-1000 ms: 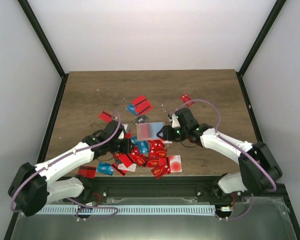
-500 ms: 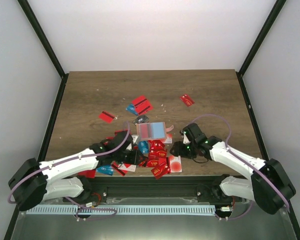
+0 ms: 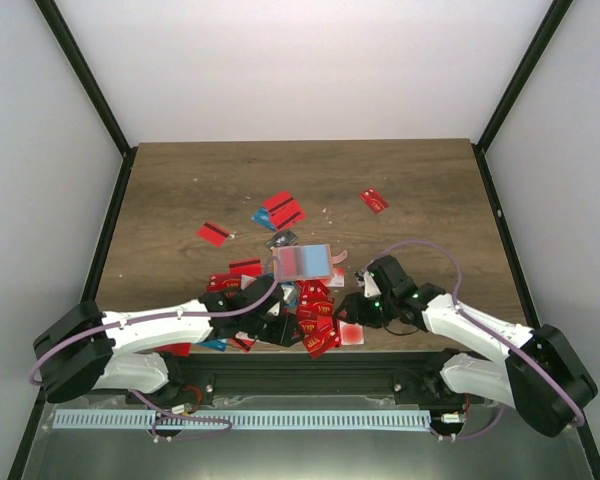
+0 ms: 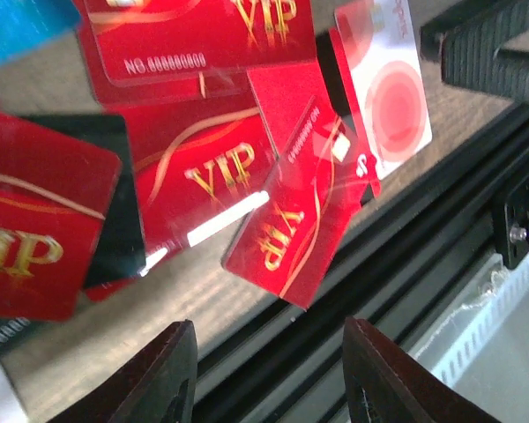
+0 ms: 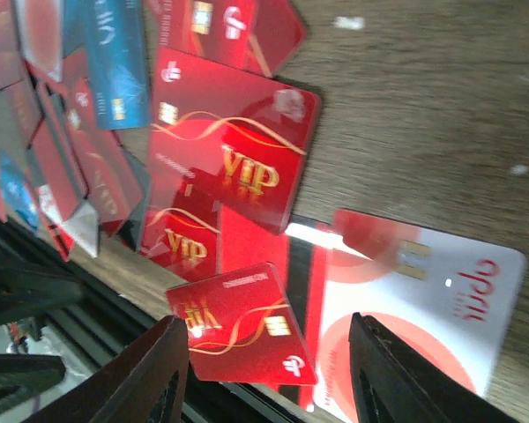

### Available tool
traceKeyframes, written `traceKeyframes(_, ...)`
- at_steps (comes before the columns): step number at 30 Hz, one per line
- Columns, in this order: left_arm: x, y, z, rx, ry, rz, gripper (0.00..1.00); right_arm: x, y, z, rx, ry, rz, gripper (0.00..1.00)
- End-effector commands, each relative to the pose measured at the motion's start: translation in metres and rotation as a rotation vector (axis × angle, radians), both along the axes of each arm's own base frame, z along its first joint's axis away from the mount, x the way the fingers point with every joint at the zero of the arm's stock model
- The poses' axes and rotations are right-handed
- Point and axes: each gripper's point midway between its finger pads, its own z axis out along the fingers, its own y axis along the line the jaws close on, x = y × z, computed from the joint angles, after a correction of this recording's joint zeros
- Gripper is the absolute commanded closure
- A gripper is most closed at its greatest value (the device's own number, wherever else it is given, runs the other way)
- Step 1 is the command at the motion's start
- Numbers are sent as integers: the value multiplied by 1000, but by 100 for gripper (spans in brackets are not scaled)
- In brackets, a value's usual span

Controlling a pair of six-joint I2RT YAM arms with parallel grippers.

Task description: Put the credit cards into the card holder

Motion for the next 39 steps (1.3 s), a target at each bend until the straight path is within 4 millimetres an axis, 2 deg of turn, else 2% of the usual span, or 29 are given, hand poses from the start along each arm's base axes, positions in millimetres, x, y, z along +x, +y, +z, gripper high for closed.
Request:
traceKeyframes(1,-21,0,-3,-10,57,-27,51,-2,23,16,117,-37,82,49)
traceKeyframes(7,-40,-2,-12,-36,106,-33,47,-8,32,9,143,-24,135,50)
traceKeyframes(12,-44,-4,-19,-92,144,30,43,-13,38,1,134,-13,171,51)
traceKeyframes(24,-39,-9,-34,-166,184,158,41,-28,31,-23,95,41,205,52)
traceKeyframes(39,-38,-20,-59,-151,223,193,42,-39,33,-29,93,65,235,52)
